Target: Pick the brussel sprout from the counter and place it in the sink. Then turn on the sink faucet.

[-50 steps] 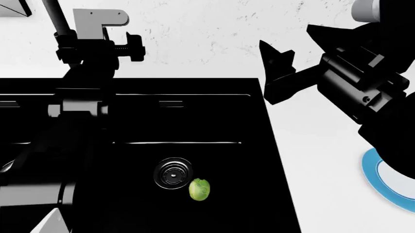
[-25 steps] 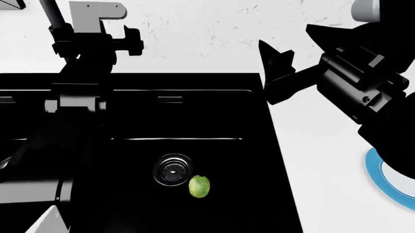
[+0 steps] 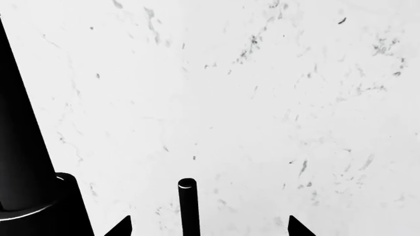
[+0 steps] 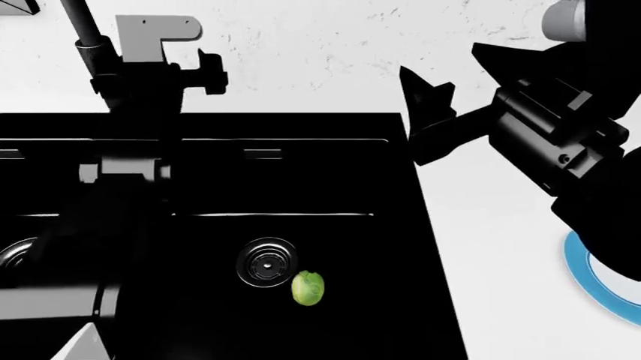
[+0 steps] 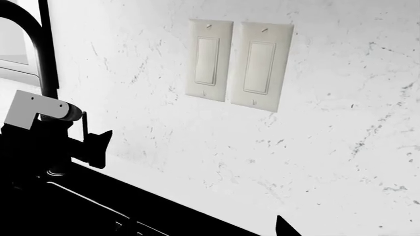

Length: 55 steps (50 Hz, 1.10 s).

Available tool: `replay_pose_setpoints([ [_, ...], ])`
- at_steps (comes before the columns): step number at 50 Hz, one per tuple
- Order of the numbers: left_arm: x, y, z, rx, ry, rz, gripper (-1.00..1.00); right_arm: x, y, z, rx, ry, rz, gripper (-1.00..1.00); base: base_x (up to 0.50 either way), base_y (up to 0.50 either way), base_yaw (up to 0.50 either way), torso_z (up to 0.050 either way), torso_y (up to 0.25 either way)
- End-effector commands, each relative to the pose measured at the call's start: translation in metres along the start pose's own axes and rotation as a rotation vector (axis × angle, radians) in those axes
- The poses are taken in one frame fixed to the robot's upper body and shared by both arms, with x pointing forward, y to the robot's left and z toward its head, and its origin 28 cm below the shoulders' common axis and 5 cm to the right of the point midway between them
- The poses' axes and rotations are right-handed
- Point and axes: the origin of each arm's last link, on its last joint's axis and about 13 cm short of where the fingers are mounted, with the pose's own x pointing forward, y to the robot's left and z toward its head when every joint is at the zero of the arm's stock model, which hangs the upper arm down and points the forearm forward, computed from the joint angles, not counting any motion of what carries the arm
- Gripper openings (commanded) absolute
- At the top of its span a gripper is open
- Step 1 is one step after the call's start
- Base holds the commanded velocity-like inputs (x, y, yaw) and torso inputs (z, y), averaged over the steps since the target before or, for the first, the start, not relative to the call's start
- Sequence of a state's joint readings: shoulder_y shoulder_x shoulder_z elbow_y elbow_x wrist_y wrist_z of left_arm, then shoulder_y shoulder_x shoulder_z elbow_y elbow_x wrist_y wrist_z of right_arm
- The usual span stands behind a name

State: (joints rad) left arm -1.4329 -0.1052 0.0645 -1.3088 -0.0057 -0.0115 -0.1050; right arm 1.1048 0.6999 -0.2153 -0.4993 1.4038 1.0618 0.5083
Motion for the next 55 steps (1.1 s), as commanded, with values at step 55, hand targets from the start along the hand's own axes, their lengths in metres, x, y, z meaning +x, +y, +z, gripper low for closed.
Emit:
replay_pose_setpoints([
  [55,-0.014,-0.063,-0.009,-0.01,0.006,-0.228,1.0,-0.004,-0.004,-0.004,0.023,-0.005,-0.009,1.0,0.0,0.0,0.0,0.0,0.0],
])
